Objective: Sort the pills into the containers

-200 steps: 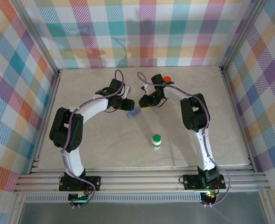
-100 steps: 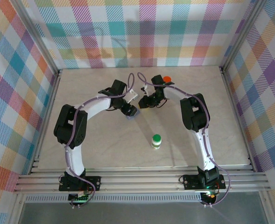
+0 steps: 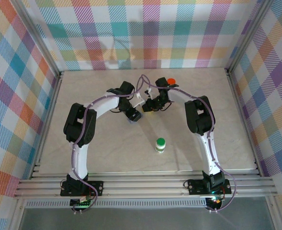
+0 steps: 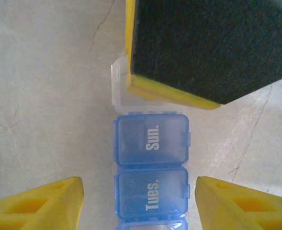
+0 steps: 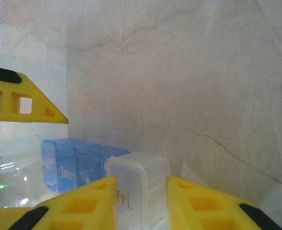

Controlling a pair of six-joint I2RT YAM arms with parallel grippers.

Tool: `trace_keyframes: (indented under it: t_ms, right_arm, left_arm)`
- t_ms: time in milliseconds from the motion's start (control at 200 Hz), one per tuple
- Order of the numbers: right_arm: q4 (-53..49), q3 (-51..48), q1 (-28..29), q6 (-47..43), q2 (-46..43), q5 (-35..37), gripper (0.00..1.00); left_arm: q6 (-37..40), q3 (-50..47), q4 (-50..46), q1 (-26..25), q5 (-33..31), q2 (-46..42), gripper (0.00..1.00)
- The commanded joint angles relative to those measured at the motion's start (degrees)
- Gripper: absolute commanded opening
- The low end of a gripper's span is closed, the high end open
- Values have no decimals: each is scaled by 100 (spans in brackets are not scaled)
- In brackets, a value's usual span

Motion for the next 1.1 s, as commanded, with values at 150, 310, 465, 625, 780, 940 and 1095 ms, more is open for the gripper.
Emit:
trace_keyframes:
  t_ms: [150,310,465,625,780,940,1095]
  right_arm:
    - [-368,54,-37,-6,276,-154,28]
    - [-398,55,-45,-5,301,-202,27]
    - [-430,73,-45,-1,319,-212,27]
    - [-432,97,-53,-3,327,-214,27]
    - [-469,124,-54,2,364,-228,27]
    - [-492,136,-54,-3,380,-229,27]
    - [-525,146,-54,-16,398,-174,27]
  left_arm:
    - [296,123,-239,-105,-129,198,61]
    - [356,150,-306,-147,-115,250,61]
    - [361,135,-288,-160,-156,254,61]
    - [321,183,-378,-169,-164,285,62]
    - [215,54,-185,-168,53,81,66]
    - [225,165,-301,-171,8,145,69]
    - [198,162,-324,-168,28,159,74]
